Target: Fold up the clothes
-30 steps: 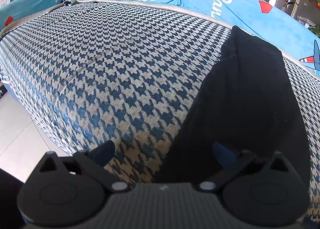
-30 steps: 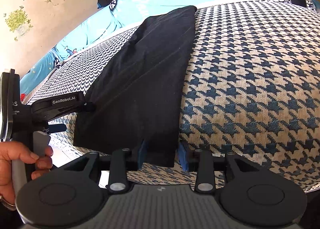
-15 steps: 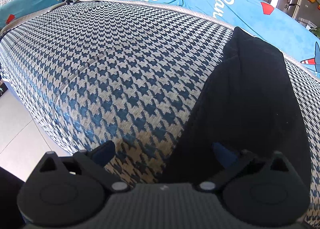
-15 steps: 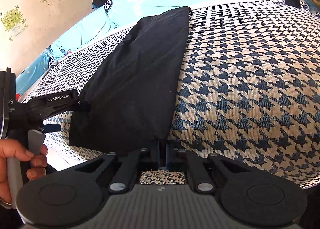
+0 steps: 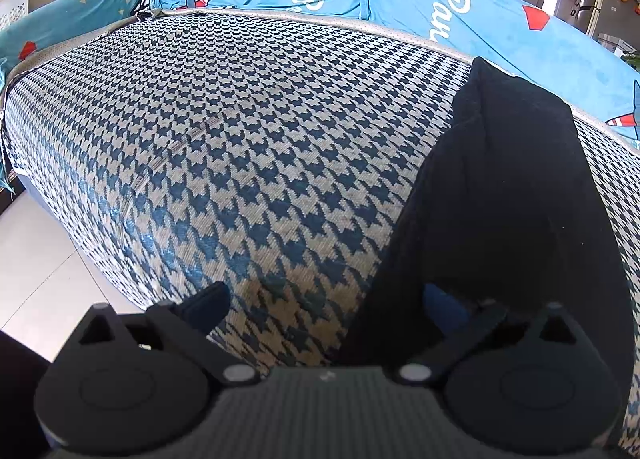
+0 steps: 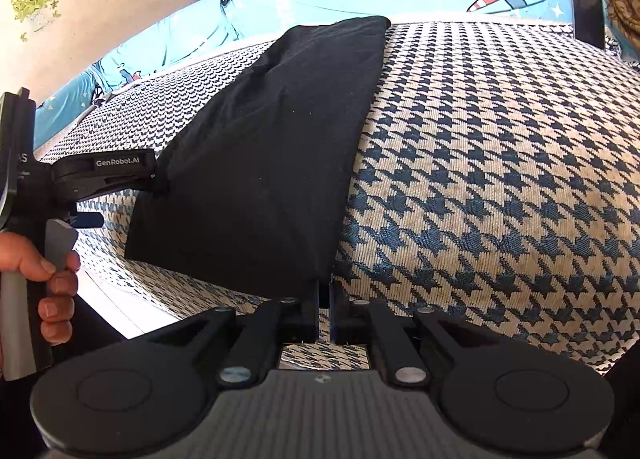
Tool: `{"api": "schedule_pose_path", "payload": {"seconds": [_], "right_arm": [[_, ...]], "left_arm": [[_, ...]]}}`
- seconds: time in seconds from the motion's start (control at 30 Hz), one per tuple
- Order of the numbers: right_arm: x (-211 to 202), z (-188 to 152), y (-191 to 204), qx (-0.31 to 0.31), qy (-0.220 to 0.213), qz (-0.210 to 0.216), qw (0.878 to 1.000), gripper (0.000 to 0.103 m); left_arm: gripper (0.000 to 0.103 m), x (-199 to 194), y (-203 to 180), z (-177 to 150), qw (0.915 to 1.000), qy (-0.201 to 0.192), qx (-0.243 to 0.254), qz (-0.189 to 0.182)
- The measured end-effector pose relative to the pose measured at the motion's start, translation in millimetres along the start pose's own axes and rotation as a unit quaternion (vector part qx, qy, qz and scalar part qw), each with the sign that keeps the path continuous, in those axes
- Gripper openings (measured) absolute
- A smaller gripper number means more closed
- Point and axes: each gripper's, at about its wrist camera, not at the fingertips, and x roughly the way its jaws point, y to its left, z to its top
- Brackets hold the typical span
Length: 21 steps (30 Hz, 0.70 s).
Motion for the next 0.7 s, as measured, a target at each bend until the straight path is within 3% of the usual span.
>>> {"api": "schedule_pose_path", "payload": {"seconds": [0.2,0.3,0.4,0.5,0.7], "right_arm": [[-7,-1,7,-0.014,-0.018,-0.020,1.000,0.005],[-7,-1,8,-0.018,-0.018,-0.058,0.998,0.005],[-11,0,4,0.005,-0.031,-0.034,0.999,0.005],[-15,5,14,-0.021,-0.054,0.014,0.998,0.005],[8,9,38,-0.051,-0.040,0.053,0.996,0.005]], "left_arm": [[0.103,-2,4,-5,1.0000,0.001,-0.003,-0.005],[0.103,-3,5,-7,1.0000,0.003,-0.003,-0.008],[0.103,-3,7,-11,0.9999,0.006,-0.006,-0.010],[0.103,-4,8,-16,0.9998,0.010,-0.009,-0.012],[0.103,-7,9,-22,0.9998,0.015,-0.007,-0.014]]}}
